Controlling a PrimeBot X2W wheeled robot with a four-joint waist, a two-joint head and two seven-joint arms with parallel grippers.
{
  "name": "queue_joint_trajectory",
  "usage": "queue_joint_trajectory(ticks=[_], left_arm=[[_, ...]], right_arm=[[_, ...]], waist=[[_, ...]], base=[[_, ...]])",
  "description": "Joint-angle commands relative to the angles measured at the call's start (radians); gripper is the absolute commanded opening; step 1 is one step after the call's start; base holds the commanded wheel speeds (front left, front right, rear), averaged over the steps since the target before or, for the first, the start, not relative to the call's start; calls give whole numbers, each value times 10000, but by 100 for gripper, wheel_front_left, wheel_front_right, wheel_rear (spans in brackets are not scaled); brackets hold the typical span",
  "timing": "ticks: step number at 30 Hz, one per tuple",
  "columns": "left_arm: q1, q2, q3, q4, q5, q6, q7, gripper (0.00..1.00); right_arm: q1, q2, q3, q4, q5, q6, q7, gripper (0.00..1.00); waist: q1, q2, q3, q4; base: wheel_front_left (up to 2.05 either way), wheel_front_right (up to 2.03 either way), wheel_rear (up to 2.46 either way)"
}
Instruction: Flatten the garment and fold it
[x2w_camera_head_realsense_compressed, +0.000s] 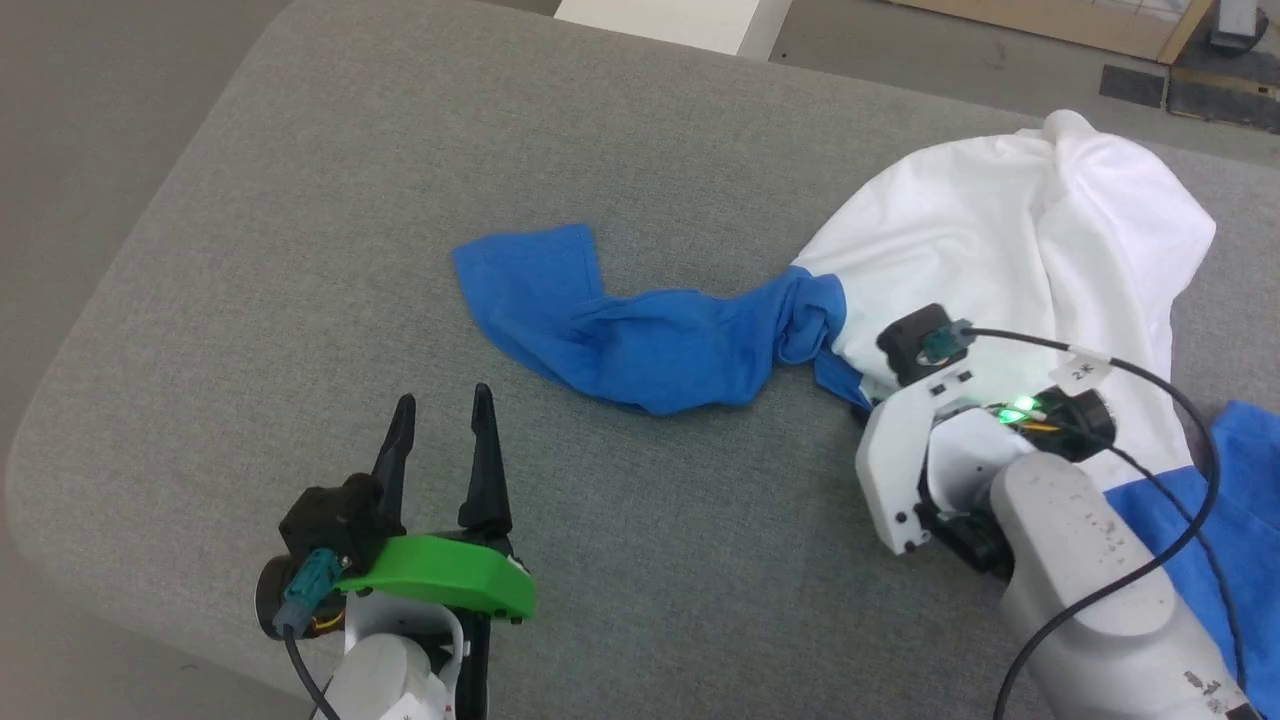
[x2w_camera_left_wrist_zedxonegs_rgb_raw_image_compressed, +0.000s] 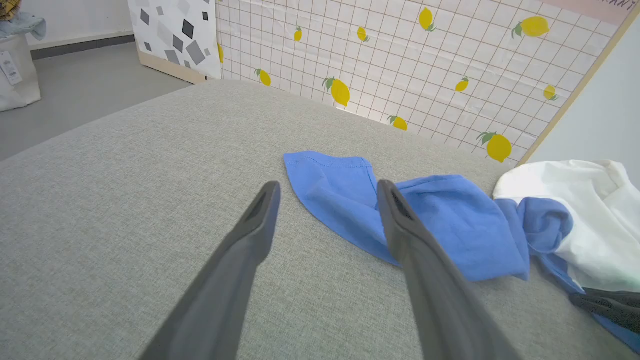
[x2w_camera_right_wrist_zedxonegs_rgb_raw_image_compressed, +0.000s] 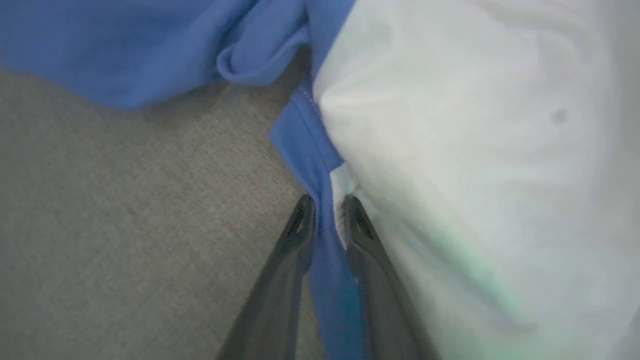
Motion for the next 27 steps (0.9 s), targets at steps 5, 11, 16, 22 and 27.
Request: queue_joint_trajectory(ticks=[5,11,16,22,27], left_arm=[[-3,-24,198,140,49,23,-47,100],[252,-24,596,226,338,-76,-47,100],[446,-24,875,265,535,-191,-47,100],[556,-24,1023,345,633,-283,-47,100],[628,-24,961,609,626,-369,-47,100]], right_arm=[[791,126,585,-625,1082,-13,23,0],[2179,-445,1535,-3250,3437,-13,1060,0],[3459,-1680,1836,-5619,4649,-13,2458,0],[5225,-2633,1092,-6705,4767,-13,3878,0],[6103,-1745,-99,-6834,3851,-13,2453,100]], waist=[[0,0,-464,-270],[0,0,-1079,-826],[0,0,-1372,-1285],[0,0,-1581,-1570],[0,0,-1718,-1631]], base=[[0,0,0],[0,0,0],[0,0,0],[0,0,0],[0,0,0]])
